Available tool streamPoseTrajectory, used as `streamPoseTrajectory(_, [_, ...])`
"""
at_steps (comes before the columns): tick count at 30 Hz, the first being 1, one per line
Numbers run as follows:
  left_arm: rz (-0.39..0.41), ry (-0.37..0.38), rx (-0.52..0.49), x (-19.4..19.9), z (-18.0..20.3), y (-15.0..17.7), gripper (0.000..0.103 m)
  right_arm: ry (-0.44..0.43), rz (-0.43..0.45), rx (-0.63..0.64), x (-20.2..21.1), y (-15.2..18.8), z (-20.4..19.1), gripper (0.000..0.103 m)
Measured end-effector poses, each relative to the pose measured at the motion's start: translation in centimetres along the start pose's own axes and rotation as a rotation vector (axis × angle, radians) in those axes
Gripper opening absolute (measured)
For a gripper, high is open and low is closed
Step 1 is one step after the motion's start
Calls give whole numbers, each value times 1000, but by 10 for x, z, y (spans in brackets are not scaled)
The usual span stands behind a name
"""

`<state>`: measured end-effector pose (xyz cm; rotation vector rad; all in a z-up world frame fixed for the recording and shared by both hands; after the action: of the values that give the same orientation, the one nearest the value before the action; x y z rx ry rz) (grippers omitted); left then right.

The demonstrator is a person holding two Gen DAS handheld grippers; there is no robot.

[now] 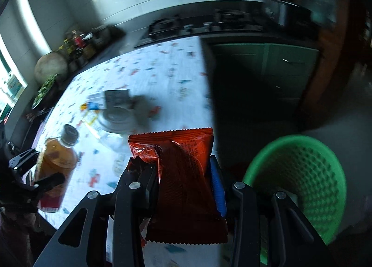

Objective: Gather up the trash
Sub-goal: 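Release the red bag into the basket with the right tool while the left tool drops the bottle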

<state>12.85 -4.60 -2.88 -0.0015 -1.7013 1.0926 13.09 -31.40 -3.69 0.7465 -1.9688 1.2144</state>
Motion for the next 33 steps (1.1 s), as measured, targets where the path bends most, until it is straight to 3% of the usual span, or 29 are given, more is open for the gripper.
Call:
streamPoseTrajectory(13, [30, 75, -102, -13, 71, -37, 70, 201, 27, -154, 14, 15, 112, 44])
streamPoseTrajectory(18, [36, 90, -128, -19, 91, -50, 70, 253, 12, -199, 8, 16, 144, 57])
streamPoseTrajectory(23, [44, 106, -150, -28, 109, -64, 70, 273, 18, -220, 11, 15, 162, 67])
streamPoseTrajectory(33, [34, 149, -170, -58, 139, -92, 70, 278, 47, -224, 28, 13, 177, 74])
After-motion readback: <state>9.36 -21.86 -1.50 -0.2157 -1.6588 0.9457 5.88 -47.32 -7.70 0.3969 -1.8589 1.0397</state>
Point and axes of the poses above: each gripper's, at about its wrist camera, not at the fingertips, and x roughly against the way its jaws point, z to its right, y to its underside, the point moved 2 cm from there along -x, roughly the way its jaws point, and after that the axes turned 15 degrees about -x, right-handed, at the moved point
